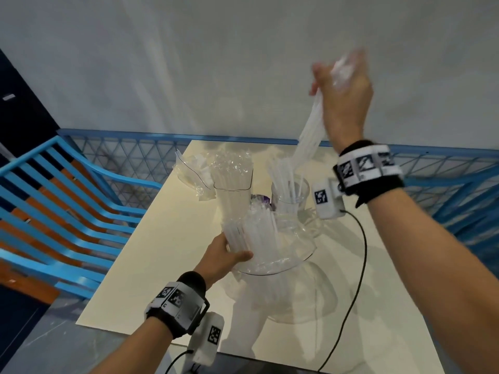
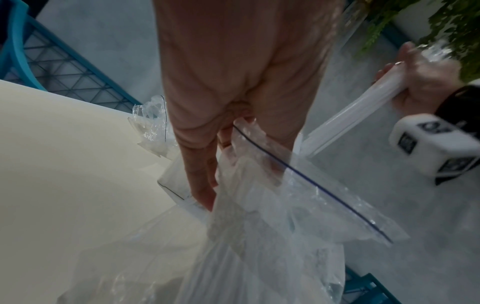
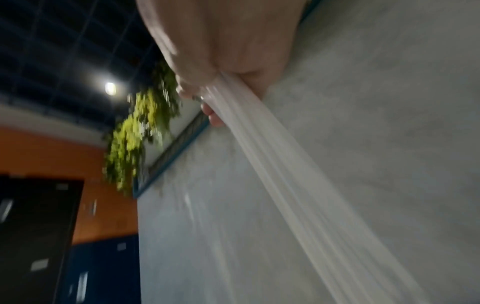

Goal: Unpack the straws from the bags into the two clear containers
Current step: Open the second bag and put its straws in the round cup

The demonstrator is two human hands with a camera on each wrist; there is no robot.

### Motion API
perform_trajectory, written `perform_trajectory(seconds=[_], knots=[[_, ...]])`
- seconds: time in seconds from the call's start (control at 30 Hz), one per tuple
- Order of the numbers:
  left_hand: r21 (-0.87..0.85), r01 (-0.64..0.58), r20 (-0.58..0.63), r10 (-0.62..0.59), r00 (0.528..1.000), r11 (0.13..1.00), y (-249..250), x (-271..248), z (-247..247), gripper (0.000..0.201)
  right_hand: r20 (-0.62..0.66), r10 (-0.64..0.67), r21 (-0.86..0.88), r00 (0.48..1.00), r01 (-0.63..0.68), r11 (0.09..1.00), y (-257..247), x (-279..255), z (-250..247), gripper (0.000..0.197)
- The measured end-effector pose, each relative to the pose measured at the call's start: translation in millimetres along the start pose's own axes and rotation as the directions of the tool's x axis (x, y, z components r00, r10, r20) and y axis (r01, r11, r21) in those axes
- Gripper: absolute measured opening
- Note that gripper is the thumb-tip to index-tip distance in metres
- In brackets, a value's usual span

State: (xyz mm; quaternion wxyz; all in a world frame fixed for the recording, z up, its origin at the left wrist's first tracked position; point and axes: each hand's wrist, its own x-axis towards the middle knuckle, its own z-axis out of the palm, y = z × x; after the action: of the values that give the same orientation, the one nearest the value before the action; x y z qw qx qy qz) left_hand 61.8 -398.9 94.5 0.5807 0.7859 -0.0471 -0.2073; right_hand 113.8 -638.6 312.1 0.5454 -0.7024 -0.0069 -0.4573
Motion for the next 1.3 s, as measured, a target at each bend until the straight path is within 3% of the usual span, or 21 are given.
perform_trajectory(seconds=[0.07,0.17,0.3,0.4,0.47,0.53,0.6,0.67,0.77,0.83,0.9,1.0,1.07,1.13,1.2,1.23,1.3], knots=[[-0.004,-0.004,-0.002,0.004,1.000,1.000,-2.1,-1.2,-0.4,0.048,0.093,0.019,-0.107,0.995,-0.009,0.994,26.4,-29.0,11.9,0.033],[-0.011,-0.004,-0.001,0.004,1.000,1.000,-5.5,-3.4,-0.9,0.049,0.215,0.212,-0.216,0.953,-0.166,0.962,67.8,-66.7,20.0,0.037],[-0.045,0.020,0.005,-0.019,1.000,0.999,-9.6,-5.5,-2.8,0.055,0.084,0.448,-0.176,0.890,-0.429,0.886,94.4,-66.2,14.8,0.028],[-0.054,0.030,0.003,-0.030,1.000,0.998,-10.5,-5.1,-4.2,0.052,0.039,0.535,-0.124,0.844,-0.527,0.841,101.4,-42.3,9.1,0.032],[-0.051,0.034,0.003,-0.034,0.999,0.998,-9.7,-4.4,-4.6,0.049,0.100,0.606,-0.117,0.789,-0.595,0.795,104.3,-26.3,6.3,0.048],[-0.047,0.036,0.008,-0.036,0.999,0.998,-8.4,-3.8,-4.8,0.051,0.203,0.693,-0.211,0.692,-0.660,0.721,97.1,-14.2,2.4,0.069],[-0.045,0.032,0.014,-0.032,0.999,0.998,-6.9,-3.7,-4.6,0.052,0.302,0.704,-0.415,0.642,-0.576,0.704,87.4,-1.2,-3.9,0.070],[-0.045,0.028,0.016,-0.027,1.000,0.999,-4.8,-3.5,-4.5,0.056,0.322,0.635,-0.553,0.702,-0.404,0.728,77.3,11.9,-11.2,0.053],[-0.042,0.022,0.018,-0.022,1.000,0.999,-2.0,-2.4,-4.3,0.055,0.316,0.472,-0.575,0.823,-0.230,0.785,51.3,23.5,-22.7,0.034],[-0.033,0.022,0.019,-0.021,1.000,0.999,-0.2,-0.9,-3.9,0.053,0.359,0.409,-0.529,0.839,-0.178,0.830,31.0,22.8,-29.7,0.026],[-0.032,0.014,0.006,-0.014,1.000,0.999,2.0,0.2,-3.1,0.055,0.437,0.377,-0.466,0.817,-0.153,0.871,14.5,13.6,-35.9,0.020],[-0.042,-0.025,-0.034,0.024,0.999,0.999,7.6,3.0,-1.8,0.061,0.568,0.386,-0.379,0.726,-0.186,0.907,4.4,-16.4,-42.2,0.018],[-0.067,-0.075,-0.072,0.071,0.995,0.995,11.5,6.4,-1.7,0.054,0.654,0.454,-0.401,0.605,-0.232,0.886,13.0,-47.8,-43.0,0.025],[-0.089,-0.133,-0.099,0.124,0.987,0.987,15.7,9.3,-1.6,0.054,0.703,0.542,-0.456,0.460,-0.293,0.840,29.0,-84.9,-40.9,0.045],[-0.112,-0.164,-0.104,0.152,0.983,0.980,18.9,11.8,0.6,0.056,0.718,0.593,-0.465,0.364,-0.383,0.798,47.3,-121.1,-35.2,0.070],[-0.119,-0.158,-0.095,0.147,0.985,0.980,18.2,12.9,2.0,0.056,0.715,0.604,-0.457,0.352,-0.418,0.785,56.5,-138.2,-31.2,0.080],[-0.099,-0.122,-0.070,0.116,0.991,0.988,14.3,13.1,5.8,0.050,0.687,0.606,-0.460,0.401,-0.405,0.790,72.5,-168.8,-22.6,0.086]])
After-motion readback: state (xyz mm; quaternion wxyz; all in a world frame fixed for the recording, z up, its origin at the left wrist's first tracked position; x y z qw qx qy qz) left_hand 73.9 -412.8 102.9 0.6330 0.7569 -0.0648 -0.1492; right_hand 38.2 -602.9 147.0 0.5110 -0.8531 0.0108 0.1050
